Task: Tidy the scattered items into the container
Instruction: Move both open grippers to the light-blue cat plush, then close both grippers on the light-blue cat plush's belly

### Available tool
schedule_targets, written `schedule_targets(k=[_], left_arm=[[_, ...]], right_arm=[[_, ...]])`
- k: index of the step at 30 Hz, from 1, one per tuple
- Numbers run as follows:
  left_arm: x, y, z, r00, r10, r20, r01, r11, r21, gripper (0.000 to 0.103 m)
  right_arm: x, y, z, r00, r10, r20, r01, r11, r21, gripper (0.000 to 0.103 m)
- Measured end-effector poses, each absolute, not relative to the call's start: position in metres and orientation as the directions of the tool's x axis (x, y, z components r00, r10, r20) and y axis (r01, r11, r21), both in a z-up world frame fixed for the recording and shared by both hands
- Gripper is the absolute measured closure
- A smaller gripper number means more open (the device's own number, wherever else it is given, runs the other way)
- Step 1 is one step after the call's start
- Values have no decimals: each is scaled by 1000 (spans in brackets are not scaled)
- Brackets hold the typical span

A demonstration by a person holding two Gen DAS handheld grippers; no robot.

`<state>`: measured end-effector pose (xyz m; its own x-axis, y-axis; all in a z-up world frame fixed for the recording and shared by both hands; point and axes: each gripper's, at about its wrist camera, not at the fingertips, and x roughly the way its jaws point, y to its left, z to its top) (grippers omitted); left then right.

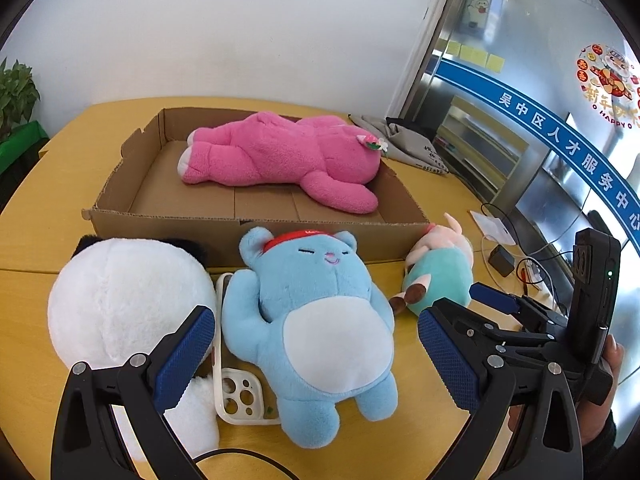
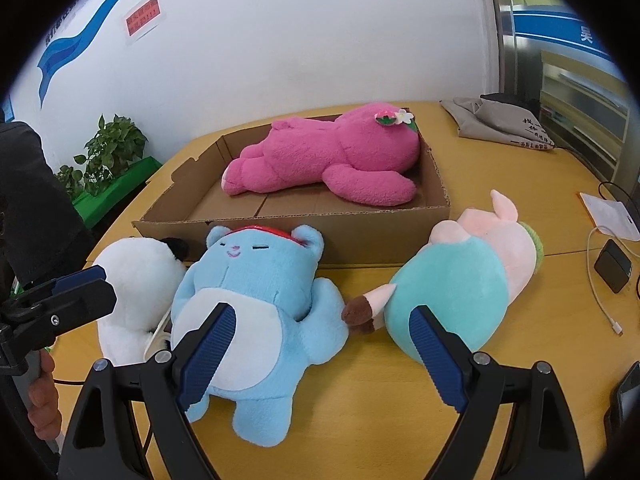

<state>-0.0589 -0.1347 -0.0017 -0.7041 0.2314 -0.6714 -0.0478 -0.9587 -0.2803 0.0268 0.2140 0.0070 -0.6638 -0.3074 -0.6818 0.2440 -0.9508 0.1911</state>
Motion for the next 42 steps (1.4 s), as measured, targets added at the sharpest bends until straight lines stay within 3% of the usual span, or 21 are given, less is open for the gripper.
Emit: schedule_targets(k=[5,13,17,19,21,23,26,28,29,30,32,34,37,39,40,42], left_arm=[[-75,-142,-34,-642,275,-716,-18,-939,-343,1],[-81,-133,-66,-561,369,-741,-65,-912,-405,14],[-81,-122,-76,-550,339,-763,-85,-932,-352,14],[-79,-121,-75,-551,345,-760,-103,-932,-348,15],[-76,-121,-75,-544,358,-758,-118,-928,-354,20],[-73,-121,-76,-533,370,-761,-124,-924,-363,23],[-66,-124,-75,-519,407,-752,-126,-906,-404,23],[-65,-131,-75,-524,414,-744,-107,-899,-425,23],[-67,-137,-76,-525,421,-740,-85,-891,-447,23],[-71,-143,-78,-526,429,-734,-59,-880,-472,22],[-81,-158,-81,-529,449,-720,1,-849,-529,20],[-90,-161,-83,-526,481,-701,-2,-825,-565,13],[-99,-150,-87,-508,452,-733,-40,-862,-505,12],[-100,-159,-90,-512,480,-712,-32,-839,-542,16],[-100,-164,-90,-503,503,-702,-31,-823,-567,22],[-98,-168,-90,-494,514,-702,-42,-820,-571,27]], right_arm=[[21,217,-20,-594,-343,-728,234,-939,251,14],[14,214,-64,-497,-425,-756,184,-904,387,16],[7,213,-80,-451,-514,-730,182,-853,489,19],[8,213,-80,-439,-550,-710,209,-832,514,27],[10,212,-76,-429,-593,-681,257,-803,537,60],[16,207,-69,-429,-615,-662,311,-788,531,75],[21,208,-66,-435,-604,-668,316,-797,515,72],[19,217,-67,-424,-606,-673,275,-794,541,60],[16,222,-66,-427,-601,-675,262,-797,544,29],[12,227,-65,-428,-614,-663,254,-786,564,10],[3,235,-64,-409,-670,-619,243,-734,634,10],[-6,239,-65,-386,-702,-598,222,-700,678,8],[-21,223,-79,-323,-697,-640,225,-714,663,6],[-26,216,-94,-309,-691,-653,177,-716,675,8],[-27,217,-96,-314,-716,-624,176,-690,703,11],[-26,217,-99,-284,-781,-556,192,-615,765,39]])
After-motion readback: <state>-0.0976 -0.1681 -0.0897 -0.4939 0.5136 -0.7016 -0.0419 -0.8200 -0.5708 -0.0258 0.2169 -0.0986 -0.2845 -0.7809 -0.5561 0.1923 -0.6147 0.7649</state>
